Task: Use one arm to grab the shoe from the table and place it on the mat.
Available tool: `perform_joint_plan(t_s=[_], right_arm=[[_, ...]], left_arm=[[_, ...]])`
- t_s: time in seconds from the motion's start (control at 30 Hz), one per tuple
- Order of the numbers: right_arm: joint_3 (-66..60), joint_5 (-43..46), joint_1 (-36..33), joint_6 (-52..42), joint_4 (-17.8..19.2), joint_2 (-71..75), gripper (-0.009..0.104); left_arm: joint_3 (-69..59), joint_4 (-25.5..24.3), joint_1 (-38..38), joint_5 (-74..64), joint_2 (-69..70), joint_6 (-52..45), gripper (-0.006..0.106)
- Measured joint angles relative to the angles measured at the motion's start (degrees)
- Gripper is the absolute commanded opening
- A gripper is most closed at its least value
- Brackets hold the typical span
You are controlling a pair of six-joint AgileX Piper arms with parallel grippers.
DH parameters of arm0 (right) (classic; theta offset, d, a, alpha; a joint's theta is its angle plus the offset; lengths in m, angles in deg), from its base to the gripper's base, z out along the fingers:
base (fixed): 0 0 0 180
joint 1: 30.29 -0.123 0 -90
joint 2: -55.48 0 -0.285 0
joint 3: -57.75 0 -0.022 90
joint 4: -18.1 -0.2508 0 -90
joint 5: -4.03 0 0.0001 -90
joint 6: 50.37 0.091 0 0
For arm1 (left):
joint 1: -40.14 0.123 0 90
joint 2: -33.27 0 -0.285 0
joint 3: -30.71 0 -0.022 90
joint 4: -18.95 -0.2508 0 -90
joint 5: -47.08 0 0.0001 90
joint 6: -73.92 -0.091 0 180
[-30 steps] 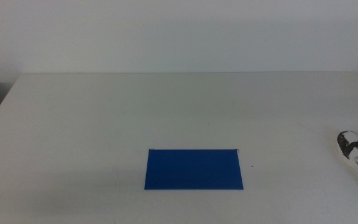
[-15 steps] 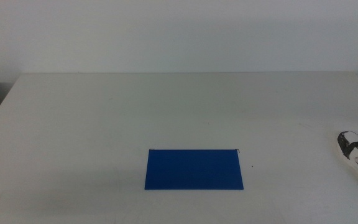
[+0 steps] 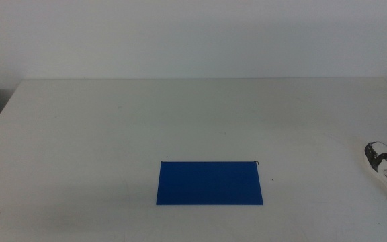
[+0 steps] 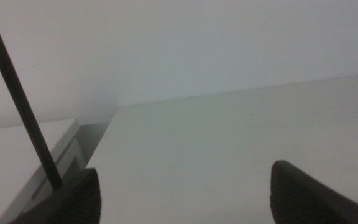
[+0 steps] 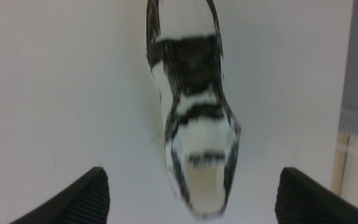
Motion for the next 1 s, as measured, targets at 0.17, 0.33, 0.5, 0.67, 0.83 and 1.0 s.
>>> perform_joint_plan(t_s=[0.17, 0.33, 0.5, 0.67, 0.83, 1.0], right_arm=[[0.1, 4.7, 0.1, -6.9, 0.2, -4.4, 0.086], [0.2, 7.8, 0.5, -8.5, 0.2, -8.3, 0.085], [0.2, 8.9, 1.1, -8.5, 0.2, -11.8, 0.084], [0.2, 10.8, 1.1, -7.4, 0.1, -15.0, 0.078], [0.2, 11.5, 1.1, -5.9, 0.2, -17.0, 0.057], [0.3, 11.3, 1.1, -4.9, 0.7, -17.1, 0.010]], left_arm=[[0.0, 0.0, 0.0, 0.0, 0.0, 0.0, 0.094], [0.0, 0.0, 0.0, 0.0, 0.0, 0.0, 0.094], [0.0, 0.0, 0.0, 0.0, 0.0, 0.0, 0.094], [0.0, 0.0, 0.0, 0.0, 0.0, 0.0, 0.094], [0.0, 0.0, 0.0, 0.0, 0.0, 0.0, 0.094], [0.0, 0.0, 0.0, 0.0, 0.0, 0.0, 0.094]])
